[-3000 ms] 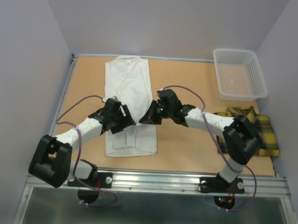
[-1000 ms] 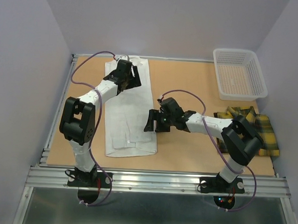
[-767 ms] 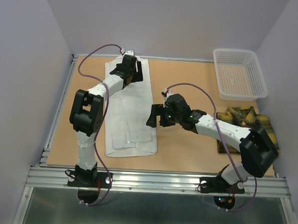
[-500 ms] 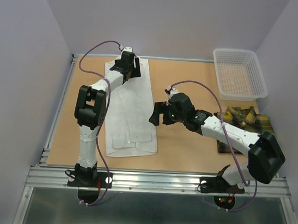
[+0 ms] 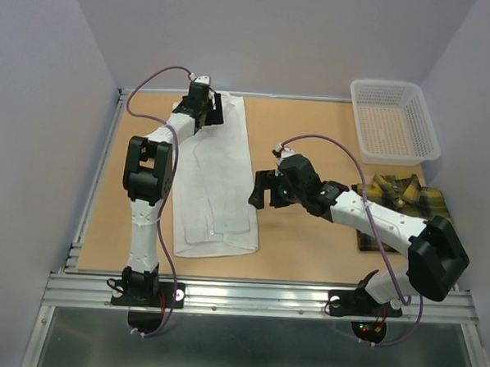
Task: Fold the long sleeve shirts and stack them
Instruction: Fold the shirt
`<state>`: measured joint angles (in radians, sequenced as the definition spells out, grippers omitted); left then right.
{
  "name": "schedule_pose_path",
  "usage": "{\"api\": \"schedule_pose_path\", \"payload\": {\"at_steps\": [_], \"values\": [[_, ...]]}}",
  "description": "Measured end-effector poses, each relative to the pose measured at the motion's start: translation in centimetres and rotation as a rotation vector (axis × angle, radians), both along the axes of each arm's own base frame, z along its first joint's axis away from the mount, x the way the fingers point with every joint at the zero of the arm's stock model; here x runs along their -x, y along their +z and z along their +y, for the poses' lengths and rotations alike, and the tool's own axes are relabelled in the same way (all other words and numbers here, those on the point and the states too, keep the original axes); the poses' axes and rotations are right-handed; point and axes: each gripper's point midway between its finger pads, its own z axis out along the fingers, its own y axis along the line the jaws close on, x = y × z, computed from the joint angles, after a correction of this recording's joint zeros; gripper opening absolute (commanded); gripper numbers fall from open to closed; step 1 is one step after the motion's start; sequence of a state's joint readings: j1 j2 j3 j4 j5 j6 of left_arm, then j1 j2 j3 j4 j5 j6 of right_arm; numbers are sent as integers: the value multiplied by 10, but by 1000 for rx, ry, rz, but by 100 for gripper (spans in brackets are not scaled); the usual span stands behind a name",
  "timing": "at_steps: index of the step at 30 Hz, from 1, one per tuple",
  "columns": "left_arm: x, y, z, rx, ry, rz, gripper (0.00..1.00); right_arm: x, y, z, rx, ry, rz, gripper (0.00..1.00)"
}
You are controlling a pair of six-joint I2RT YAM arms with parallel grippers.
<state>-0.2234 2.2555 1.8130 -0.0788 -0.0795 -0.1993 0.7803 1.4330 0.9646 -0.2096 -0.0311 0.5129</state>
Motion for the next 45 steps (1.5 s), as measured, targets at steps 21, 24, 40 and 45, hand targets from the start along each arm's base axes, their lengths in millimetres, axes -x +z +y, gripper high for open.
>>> {"api": "schedule_pose_path", "payload": {"at_steps": [21, 24, 40, 45], "values": [[-10, 9, -46, 122, -195, -71, 61, 5, -2, -6, -3, -26, 22, 90], [-8, 1, -51, 135, -217, -54, 61, 4, 1, -7, -7, -36, 15, 90], [-9, -14, -54, 153, -244, -24, 26, 8, -5, -14, -3, -65, 33, 90], [-13, -15, -38, 149, -203, -23, 26, 9, -5, -14, -4, -67, 35, 90]]}}
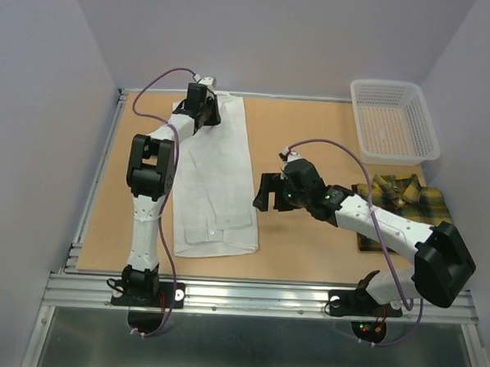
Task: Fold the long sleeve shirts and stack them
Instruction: Fold the shirt
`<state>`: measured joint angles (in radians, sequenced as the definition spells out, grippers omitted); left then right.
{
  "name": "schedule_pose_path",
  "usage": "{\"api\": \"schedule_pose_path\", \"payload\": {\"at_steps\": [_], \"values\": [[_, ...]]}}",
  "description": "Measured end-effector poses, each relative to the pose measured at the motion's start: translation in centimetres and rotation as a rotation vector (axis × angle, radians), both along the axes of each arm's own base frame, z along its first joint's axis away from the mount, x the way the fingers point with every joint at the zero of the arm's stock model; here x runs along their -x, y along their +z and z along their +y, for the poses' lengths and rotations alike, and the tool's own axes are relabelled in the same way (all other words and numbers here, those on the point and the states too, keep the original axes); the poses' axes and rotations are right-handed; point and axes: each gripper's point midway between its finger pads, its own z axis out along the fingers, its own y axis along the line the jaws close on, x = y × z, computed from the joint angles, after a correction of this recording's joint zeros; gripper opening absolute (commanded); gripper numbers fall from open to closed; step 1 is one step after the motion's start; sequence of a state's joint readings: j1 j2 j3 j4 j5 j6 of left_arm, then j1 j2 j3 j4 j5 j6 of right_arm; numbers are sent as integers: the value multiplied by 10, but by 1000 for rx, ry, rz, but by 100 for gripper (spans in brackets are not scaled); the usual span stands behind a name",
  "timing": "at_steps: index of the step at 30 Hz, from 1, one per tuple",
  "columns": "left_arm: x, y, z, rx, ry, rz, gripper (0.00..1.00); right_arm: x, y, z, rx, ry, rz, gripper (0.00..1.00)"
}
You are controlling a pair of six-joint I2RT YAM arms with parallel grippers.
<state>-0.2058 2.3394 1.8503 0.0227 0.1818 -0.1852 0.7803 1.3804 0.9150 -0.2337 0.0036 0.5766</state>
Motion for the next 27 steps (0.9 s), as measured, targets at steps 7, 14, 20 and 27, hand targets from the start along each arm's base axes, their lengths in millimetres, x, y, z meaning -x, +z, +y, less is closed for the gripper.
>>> {"api": "schedule_pose_path", "payload": {"at_steps": [7, 14, 20, 27], "values": [[-4, -4, 25, -9, 68, 16, 44, 0, 0, 0, -1, 0, 0, 90], [-5, -10, 43, -39, 138, 45, 61, 0, 0, 0, -3, -2, 2, 90], [-9, 3, 55, -46, 240, 47, 61, 0, 0, 0, -2, -2, 2, 90], [-5, 33, 49, 60, 287, 42, 42, 0, 0, 0, -5, -5, 5, 90]]}}
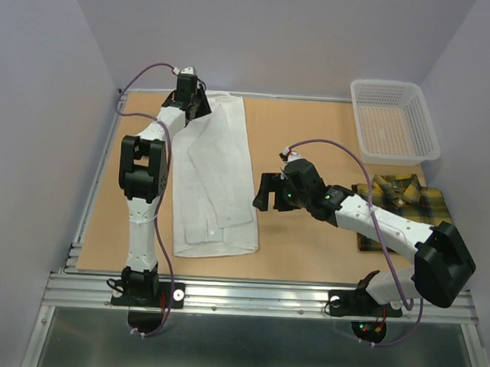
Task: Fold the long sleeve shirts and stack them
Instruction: Fold the shirt
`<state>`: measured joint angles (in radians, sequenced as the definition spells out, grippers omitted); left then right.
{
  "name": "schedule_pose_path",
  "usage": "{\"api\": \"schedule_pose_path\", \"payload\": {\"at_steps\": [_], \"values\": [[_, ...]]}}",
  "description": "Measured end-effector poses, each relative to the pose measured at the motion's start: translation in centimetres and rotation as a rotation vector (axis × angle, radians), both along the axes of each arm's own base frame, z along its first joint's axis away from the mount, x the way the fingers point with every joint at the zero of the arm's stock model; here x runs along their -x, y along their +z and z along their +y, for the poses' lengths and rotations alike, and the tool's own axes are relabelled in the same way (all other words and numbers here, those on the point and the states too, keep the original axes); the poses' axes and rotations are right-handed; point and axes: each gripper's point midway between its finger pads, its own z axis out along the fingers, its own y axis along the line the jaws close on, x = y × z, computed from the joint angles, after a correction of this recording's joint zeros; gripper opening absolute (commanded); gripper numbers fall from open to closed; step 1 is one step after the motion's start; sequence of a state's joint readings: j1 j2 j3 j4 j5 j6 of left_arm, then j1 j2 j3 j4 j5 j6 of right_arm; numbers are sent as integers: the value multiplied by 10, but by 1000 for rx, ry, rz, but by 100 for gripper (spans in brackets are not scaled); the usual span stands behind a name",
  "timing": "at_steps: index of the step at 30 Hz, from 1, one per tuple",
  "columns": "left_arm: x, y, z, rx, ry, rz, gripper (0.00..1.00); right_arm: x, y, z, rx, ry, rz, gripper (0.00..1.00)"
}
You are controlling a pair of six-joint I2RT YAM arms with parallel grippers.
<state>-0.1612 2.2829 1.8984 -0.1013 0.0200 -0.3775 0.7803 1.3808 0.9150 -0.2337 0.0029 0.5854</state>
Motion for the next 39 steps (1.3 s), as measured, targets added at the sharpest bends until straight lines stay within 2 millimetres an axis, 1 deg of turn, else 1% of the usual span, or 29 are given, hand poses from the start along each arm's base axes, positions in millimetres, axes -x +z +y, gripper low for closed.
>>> {"api": "schedule_pose_path", "payload": {"at_steps": [3, 4, 6, 8, 11, 14, 16, 19, 22, 24, 27, 28, 29, 30, 31, 32, 33, 34, 35, 36, 37, 38, 39], "values": [[5, 9, -9, 60, -17, -4, 39, 0, 0, 0, -4, -4, 3, 90], [7, 8, -11, 73, -21, -1, 38, 0, 0, 0, -4, -5, 5, 90], [10, 2, -14, 91, -25, 13, 38, 0, 0, 0, -5, -7, 7, 90], [16, -8, -15, 100, -25, 41, 38, 1, -2, -1, -4, -9, 12, 90], [20, -20, -14, 100, -15, 72, 39, 4, -7, -2, 2, -14, 26, 90], [21, -28, -9, 88, 17, 91, 40, 4, -7, -2, 0, -17, 28, 90], [22, -33, 0, 67, 56, 106, 43, 4, -7, -3, -1, -19, 31, 90], [24, -38, 11, 42, 97, 124, 46, 7, -14, -5, 6, -24, 45, 90], [24, -40, 23, 19, 134, 129, 51, 11, -18, -9, 14, -25, 55, 90], [30, -41, 29, 3, 154, 140, 59, 11, -17, -9, 11, -26, 53, 90], [59, -41, 38, -10, 176, 181, 67, 12, -14, -9, 4, -26, 48, 90], [76, -41, 41, -12, 180, 200, 71, 12, -13, -9, 2, -27, 48, 89], [90, -41, 43, -14, 183, 218, 71, 12, -14, -9, 1, -28, 50, 89], [109, -34, 45, -15, 185, 236, 76, 12, -14, -9, -1, -29, 55, 88], [119, -28, 46, -10, 187, 230, 79, 13, -14, -8, -6, -28, 60, 87], [136, -20, 48, -6, 188, 228, 85, 13, -14, -7, -9, -30, 66, 87], [152, -13, 50, 2, 191, 220, 86, 15, -16, -6, -16, -30, 80, 85], [169, -8, 51, 8, 193, 219, 93, 16, -20, -4, -17, -31, 99, 84], [184, -6, 53, 12, 195, 214, 98, 17, -25, -3, -14, -30, 114, 84], [204, -3, 56, 15, 197, 222, 99, 18, -29, -2, -12, -32, 132, 84], [216, -1, 57, 21, 198, 218, 99, 19, -35, -1, -7, -35, 152, 83], [233, -1, 58, 28, 200, 216, 99, 21, -42, 0, 0, -37, 181, 83], [245, -3, 59, 34, 201, 222, 99, 22, -47, 0, 3, -39, 196, 83]]}}
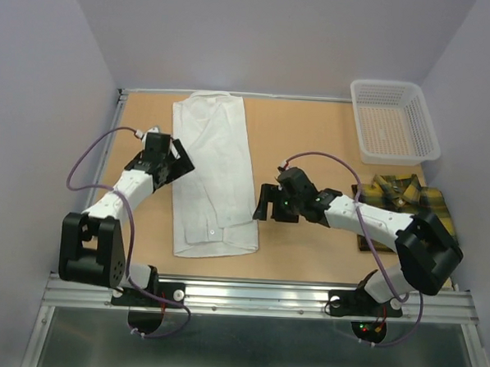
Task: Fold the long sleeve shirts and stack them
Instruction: Fold the shirt
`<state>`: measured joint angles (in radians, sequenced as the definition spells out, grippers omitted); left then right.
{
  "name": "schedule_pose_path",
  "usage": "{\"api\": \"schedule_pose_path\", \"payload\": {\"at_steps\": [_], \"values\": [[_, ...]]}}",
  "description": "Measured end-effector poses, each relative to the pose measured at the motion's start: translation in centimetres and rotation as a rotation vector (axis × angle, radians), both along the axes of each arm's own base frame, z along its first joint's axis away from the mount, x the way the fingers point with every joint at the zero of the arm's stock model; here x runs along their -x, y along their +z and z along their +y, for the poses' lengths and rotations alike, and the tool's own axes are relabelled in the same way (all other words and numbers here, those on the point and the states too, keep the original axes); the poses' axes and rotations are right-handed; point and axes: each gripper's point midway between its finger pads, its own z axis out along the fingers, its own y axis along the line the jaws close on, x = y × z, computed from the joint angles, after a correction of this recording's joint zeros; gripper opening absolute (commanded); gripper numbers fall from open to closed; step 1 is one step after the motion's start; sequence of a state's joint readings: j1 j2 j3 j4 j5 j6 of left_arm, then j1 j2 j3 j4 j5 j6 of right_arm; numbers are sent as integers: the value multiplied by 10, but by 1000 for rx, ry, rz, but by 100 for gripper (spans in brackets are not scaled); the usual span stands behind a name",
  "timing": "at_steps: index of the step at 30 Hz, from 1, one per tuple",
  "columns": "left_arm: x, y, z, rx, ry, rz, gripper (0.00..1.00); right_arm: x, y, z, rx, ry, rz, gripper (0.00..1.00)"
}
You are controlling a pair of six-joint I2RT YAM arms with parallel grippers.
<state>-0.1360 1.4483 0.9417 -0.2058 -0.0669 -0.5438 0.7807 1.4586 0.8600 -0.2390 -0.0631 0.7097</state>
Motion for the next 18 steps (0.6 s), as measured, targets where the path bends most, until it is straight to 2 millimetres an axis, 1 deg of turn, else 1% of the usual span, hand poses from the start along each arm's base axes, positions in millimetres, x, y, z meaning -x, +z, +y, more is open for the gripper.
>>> {"api": "schedule_pose_path", "payload": {"at_steps": [1, 3, 5, 6, 7, 8, 9, 12, 15, 18], "values": [[16, -3, 0, 12, 2, 6, 99, 2, -7, 1, 5, -3, 24, 83], [46, -17, 2, 28, 8, 33, 99, 5, -17, 2, 14, -5, 64, 83], [68, -32, 2, 47, 13, 72, 99, 8, -27, 3, 20, -12, 103, 83], [77, -40, 1, 57, 13, 97, 99, 9, -29, 4, 19, -12, 112, 83], [87, -49, -1, 69, 13, 130, 99, 11, -36, 5, 26, -14, 139, 82], [93, -55, -2, 79, 14, 150, 99, 13, -39, 5, 26, -16, 151, 82], [100, -61, -3, 89, 15, 171, 96, 15, -43, 7, 28, -16, 170, 82], [112, -68, -6, 110, 17, 201, 92, 12, -42, 20, -6, -13, 188, 81], [116, -67, -7, 123, 17, 199, 89, 12, -41, 34, -51, -7, 206, 78], [116, -66, -10, 140, 15, 191, 88, 10, -42, 45, -92, -7, 220, 76]]}}
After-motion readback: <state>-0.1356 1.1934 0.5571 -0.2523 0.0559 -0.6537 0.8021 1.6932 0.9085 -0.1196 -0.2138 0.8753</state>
